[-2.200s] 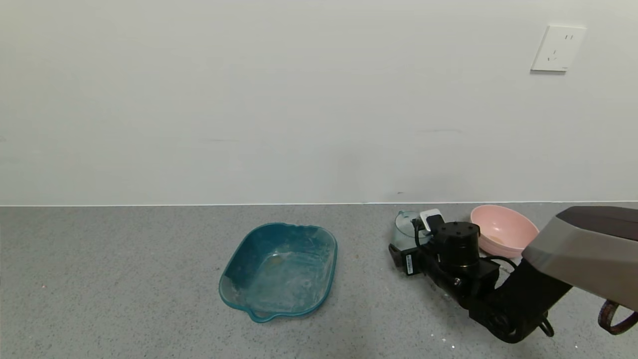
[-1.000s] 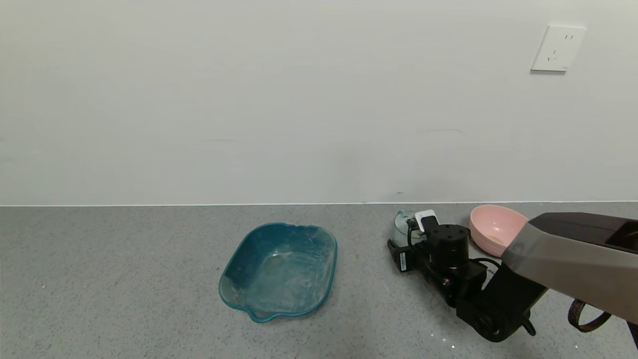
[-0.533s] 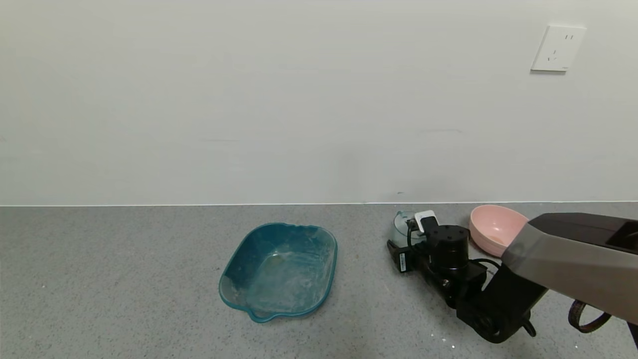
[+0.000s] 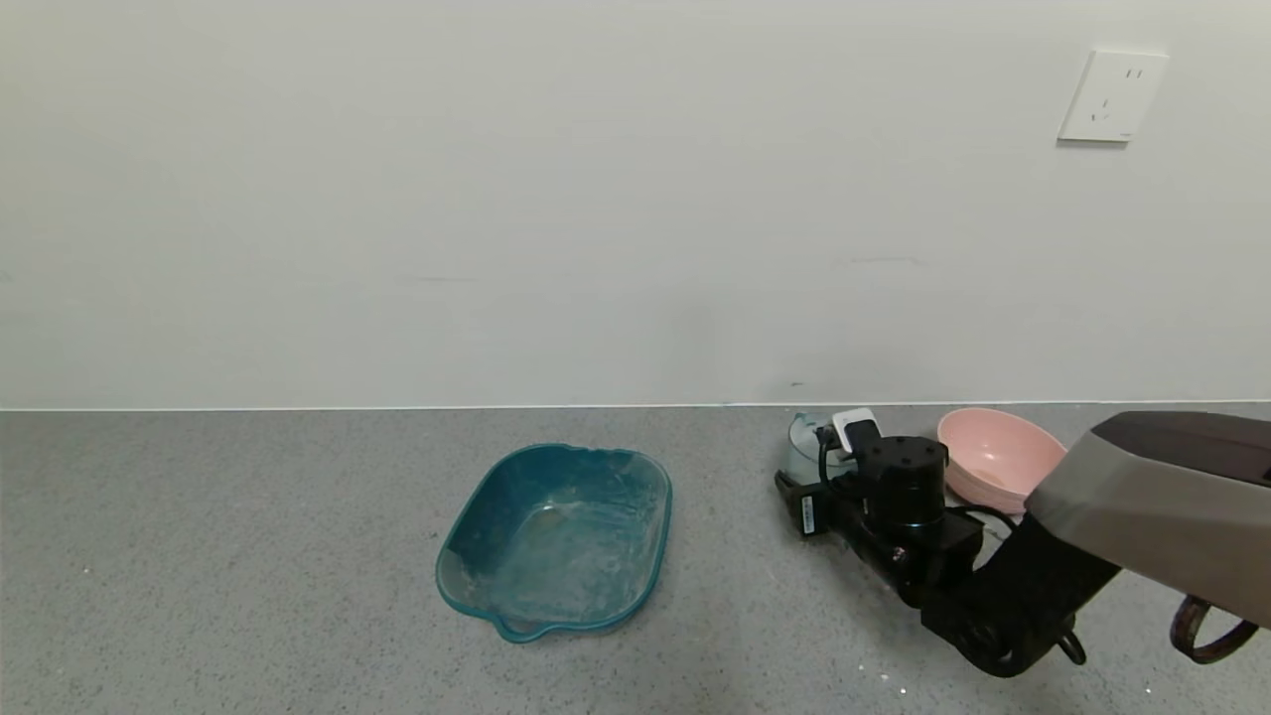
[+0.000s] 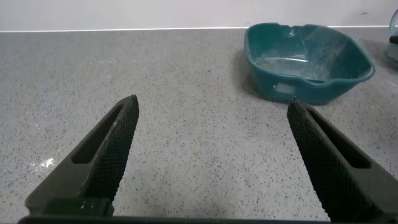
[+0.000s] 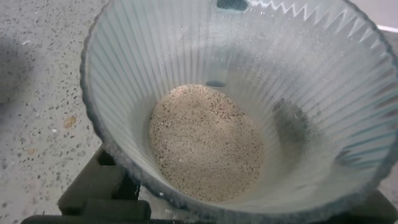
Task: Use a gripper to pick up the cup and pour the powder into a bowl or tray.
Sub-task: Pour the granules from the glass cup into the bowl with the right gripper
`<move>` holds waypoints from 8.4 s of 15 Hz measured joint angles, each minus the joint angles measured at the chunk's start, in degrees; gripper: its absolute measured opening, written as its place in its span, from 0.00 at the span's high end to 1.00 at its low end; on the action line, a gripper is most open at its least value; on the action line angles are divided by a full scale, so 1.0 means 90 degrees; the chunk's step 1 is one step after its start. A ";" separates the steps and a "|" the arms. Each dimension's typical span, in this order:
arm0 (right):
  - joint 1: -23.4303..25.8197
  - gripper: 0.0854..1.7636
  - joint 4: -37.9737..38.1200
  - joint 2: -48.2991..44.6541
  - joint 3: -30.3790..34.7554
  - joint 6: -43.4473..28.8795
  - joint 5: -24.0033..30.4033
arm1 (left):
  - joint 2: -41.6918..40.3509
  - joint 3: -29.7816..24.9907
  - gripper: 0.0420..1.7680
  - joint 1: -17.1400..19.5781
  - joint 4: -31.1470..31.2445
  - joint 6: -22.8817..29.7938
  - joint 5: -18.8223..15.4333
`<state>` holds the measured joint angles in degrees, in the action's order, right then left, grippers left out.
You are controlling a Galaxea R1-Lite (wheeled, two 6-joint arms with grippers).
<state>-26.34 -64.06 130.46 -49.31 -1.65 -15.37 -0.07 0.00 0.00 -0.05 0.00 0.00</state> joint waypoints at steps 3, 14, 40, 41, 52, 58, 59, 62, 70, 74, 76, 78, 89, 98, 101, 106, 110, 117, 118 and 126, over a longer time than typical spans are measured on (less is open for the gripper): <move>0.0000 0.24 0.0619 -0.0536 0.0014 0.0003 0.0024 | 0.0000 0.0000 0.03 0.0000 0.0000 0.0000 0.0000; 0.1005 0.24 0.2819 -0.2886 -0.0173 0.0470 0.0673 | 0.0000 0.0000 0.03 0.0000 -0.0003 0.0000 0.0000; 0.4534 0.25 0.3963 -0.2411 -0.1001 0.4712 0.1654 | 0.0000 0.0000 0.03 0.0000 -0.0003 0.0000 0.0000; 0.4521 0.25 0.3965 -0.2355 -0.1038 0.4875 0.1647 | 0.0000 0.0000 0.03 0.0000 0.0000 0.0000 0.0000; 0.4246 0.25 0.3917 -0.1991 -0.1123 0.6396 0.0918 | 0.0000 0.0000 0.03 0.0000 -0.0003 0.0000 0.0000; 0.4146 0.25 0.3854 -0.1930 -0.1127 0.7076 0.0379 | 0.0000 0.0000 0.03 0.0000 0.0000 0.0000 0.0000; 0.4127 0.25 0.3844 -0.1923 -0.1124 0.7134 0.0374 | 0.0000 0.0000 0.03 0.0000 -0.0003 0.0000 0.0000; 0.4017 0.25 0.3841 -0.1891 -0.1158 0.7484 0.0116 | 0.0000 0.0000 0.03 0.0000 0.0000 0.0000 0.0000; 0.4011 0.25 0.3067 -0.1535 -0.1273 0.8734 -0.0123 | 0.0000 0.0000 0.03 0.0000 -0.0003 0.0000 0.0000; 0.3971 0.25 0.3037 -0.1452 -0.1210 0.9254 -0.0126 | 0.0000 0.0000 0.03 0.0000 0.0000 0.0000 0.0000; 0.3974 0.25 0.3035 -0.1444 -0.1191 0.9506 -0.0129 | 0.0000 0.0000 0.03 0.0000 0.0000 0.0000 0.0000; 0.3967 0.25 0.3033 -0.1440 -0.1185 0.9694 -0.0133 | 0.0000 0.0000 0.03 0.0000 0.0000 0.0000 0.0000; 0.3785 0.25 0.2675 -0.1369 -0.1227 1.0711 -0.0485 | 0.0000 0.0000 0.03 0.0000 0.0000 0.0000 0.0000; 0.3630 0.25 0.2513 -0.1327 -0.1234 1.1379 -0.0649 | 0.0000 0.0000 0.03 0.0000 -0.0003 0.0000 0.0000; 0.3511 0.25 0.2479 -0.1323 -0.1264 1.1544 -0.0889 | 0.0000 0.0000 0.03 0.0000 -0.0003 0.0000 0.0000; 0.3465 0.25 0.2334 -0.1326 -0.1237 1.1805 -0.0906 | 0.0000 0.0000 0.03 0.0000 -0.0003 0.0000 0.0000; 0.3431 0.25 0.2328 -0.1333 -0.1218 1.1906 -0.1015 | 0.0000 0.0000 0.03 0.0000 -0.0003 0.0000 0.0000; 0.3285 0.25 0.2129 -0.1357 -0.1040 1.2173 -0.1302 | 0.0000 0.0000 0.03 0.0000 -0.0003 0.0000 0.0000; 0.3266 0.25 0.2081 -0.1357 -0.1017 1.2204 -0.1330 | 0.0000 0.0000 0.03 0.0000 -0.0003 0.0000 0.0000; 0.3232 0.25 0.2056 -0.1357 -0.0967 1.2265 -0.1352 | 0.0000 0.0000 0.03 0.0000 -0.0003 0.0000 0.0000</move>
<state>2.74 -45.56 118.25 -58.02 108.74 -27.54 -0.07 0.00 0.00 -0.07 0.00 0.00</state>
